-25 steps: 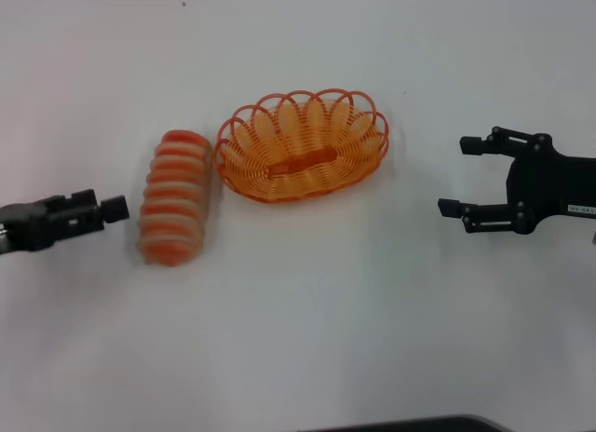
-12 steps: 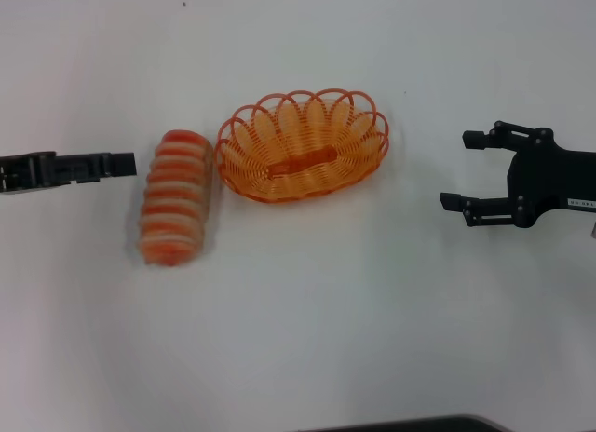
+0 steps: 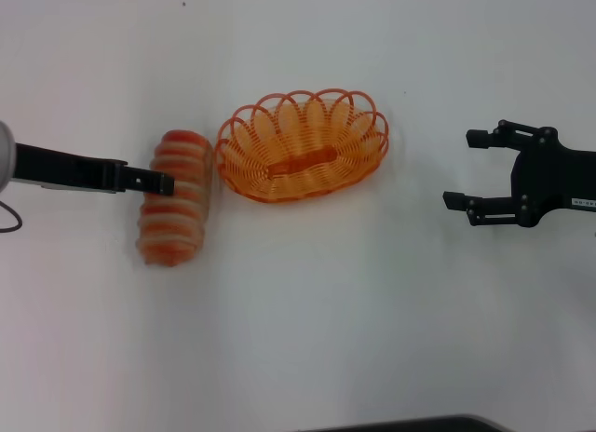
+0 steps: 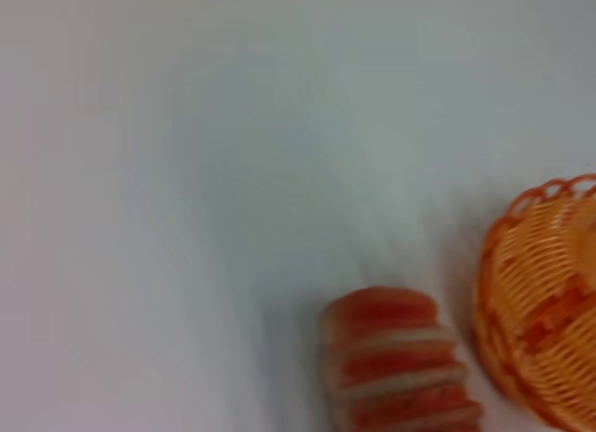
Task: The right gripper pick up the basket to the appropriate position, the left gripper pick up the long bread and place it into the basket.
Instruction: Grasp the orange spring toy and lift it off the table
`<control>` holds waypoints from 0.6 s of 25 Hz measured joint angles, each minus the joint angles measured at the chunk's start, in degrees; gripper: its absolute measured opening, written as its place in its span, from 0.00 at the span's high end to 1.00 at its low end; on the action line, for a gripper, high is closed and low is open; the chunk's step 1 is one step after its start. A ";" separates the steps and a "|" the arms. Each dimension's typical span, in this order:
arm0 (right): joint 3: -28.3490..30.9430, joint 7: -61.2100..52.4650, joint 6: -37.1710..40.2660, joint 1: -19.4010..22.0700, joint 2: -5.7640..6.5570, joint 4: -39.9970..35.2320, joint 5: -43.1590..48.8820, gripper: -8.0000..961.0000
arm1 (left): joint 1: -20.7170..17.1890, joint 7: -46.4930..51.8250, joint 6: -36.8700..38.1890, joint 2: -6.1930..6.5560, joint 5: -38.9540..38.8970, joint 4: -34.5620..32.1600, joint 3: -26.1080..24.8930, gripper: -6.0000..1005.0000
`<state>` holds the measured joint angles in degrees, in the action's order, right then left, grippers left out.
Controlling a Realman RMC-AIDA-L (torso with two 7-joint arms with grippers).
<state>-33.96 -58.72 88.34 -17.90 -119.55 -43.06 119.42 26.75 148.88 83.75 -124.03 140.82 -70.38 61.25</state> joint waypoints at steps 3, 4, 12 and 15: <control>0.02 0.00 0.11 0.07 0.02 -0.07 0.00 0.04 | 0.22 4.69 -2.96 -0.15 4.33 -1.06 5.43 0.07; 0.03 0.00 0.17 0.11 0.02 -0.09 0.00 0.04 | 0.24 5.75 -3.38 -0.17 5.01 -1.26 6.49 0.07; 0.04 -0.21 0.59 0.40 -0.03 -1.35 0.02 0.04 | 0.95 11.10 -4.75 -0.30 10.63 -3.54 13.63 0.07; 0.01 -0.39 0.65 0.36 -0.05 -1.57 0.02 0.04 | 1.08 12.32 -4.83 -0.39 11.29 -3.83 15.01 0.07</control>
<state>-33.95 -59.10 88.99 -17.54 -119.60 -44.63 119.44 27.84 161.20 78.92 -124.42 152.10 -74.21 76.26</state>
